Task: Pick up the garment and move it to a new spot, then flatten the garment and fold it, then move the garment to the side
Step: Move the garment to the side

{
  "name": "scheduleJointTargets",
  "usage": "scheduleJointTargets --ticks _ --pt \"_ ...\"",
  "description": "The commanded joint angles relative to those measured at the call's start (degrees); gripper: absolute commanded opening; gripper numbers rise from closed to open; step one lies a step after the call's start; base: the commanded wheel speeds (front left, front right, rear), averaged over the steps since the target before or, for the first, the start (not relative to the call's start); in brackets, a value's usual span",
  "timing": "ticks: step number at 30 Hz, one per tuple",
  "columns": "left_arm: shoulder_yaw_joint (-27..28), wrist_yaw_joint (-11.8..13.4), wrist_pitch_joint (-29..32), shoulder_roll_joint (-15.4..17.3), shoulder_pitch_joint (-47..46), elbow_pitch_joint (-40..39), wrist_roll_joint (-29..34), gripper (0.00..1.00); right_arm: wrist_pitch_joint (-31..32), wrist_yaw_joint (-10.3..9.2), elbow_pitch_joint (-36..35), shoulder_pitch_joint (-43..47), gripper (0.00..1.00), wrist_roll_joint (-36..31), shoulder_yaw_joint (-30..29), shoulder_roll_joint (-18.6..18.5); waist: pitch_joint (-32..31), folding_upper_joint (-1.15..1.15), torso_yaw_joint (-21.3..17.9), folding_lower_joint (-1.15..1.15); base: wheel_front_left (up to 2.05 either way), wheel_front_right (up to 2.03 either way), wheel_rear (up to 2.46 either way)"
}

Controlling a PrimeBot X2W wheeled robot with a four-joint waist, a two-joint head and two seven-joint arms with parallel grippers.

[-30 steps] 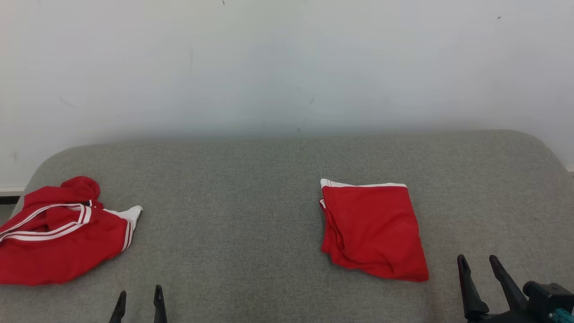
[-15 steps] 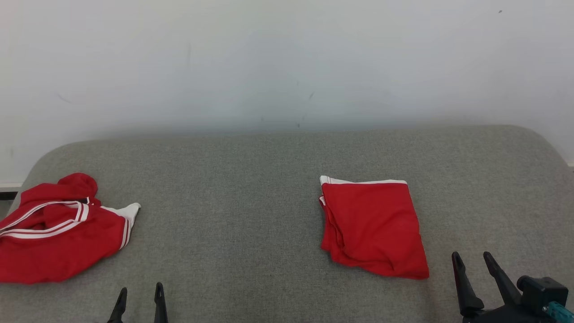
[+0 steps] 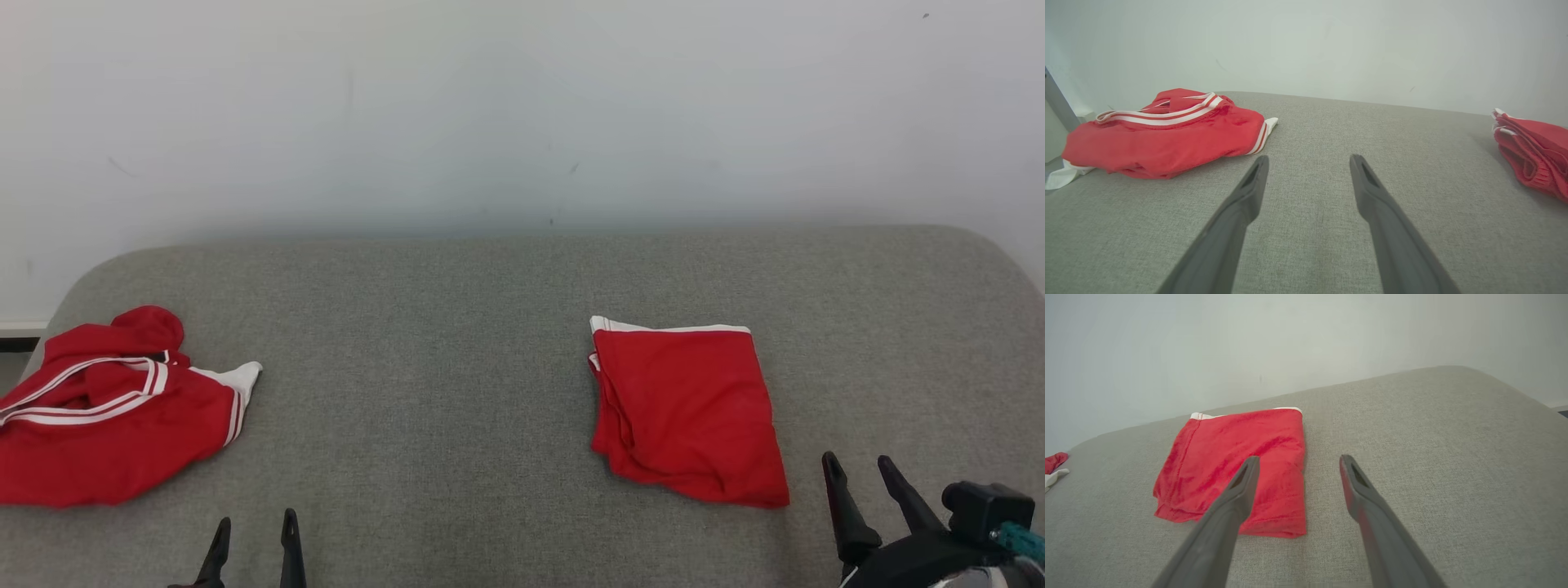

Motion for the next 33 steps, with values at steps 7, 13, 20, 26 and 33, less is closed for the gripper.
scheduleJointTargets --ticks 7,13,20,26,33 --pt "-0.42 -0.07 -0.19 -0.20 0.19 -1.28 0.79 1.00 24.96 -0.11 -0.52 -4.76 1.00 4.10 -6.18 2.69 1.24 0.00 1.03 0.00 0.00 0.00 0.00" --pt "-1.72 -0.33 -0.19 -0.24 -0.96 -2.94 0.77 1.00 41.71 -0.11 -2.57 -12.23 1.00 -0.43 -13.66 4.50 4.25 0.00 3.35 0.00 0.00 0.00 0.00" --pt "-3.68 -0.13 -0.19 -0.28 -2.70 -4.45 -0.18 1.00 51.50 -0.11 0.15 -21.04 1.00 -7.65 -19.64 6.27 9.71 0.00 7.31 0.00 0.00 0.00 0.00" --pt "-4.97 0.20 -0.19 -0.29 -4.03 -5.39 -0.83 1.00 54.58 -0.11 3.12 -24.61 1.00 -12.28 -23.25 6.39 12.45 0.00 9.81 0.00 0.00 0.00 0.00" --pt "-6.10 0.84 -0.19 -0.29 -4.63 -6.70 -1.25 1.00 57.08 -0.11 6.69 -26.60 1.00 -15.31 -25.35 7.49 14.64 0.00 10.89 0.00 0.00 0.00 0.00"
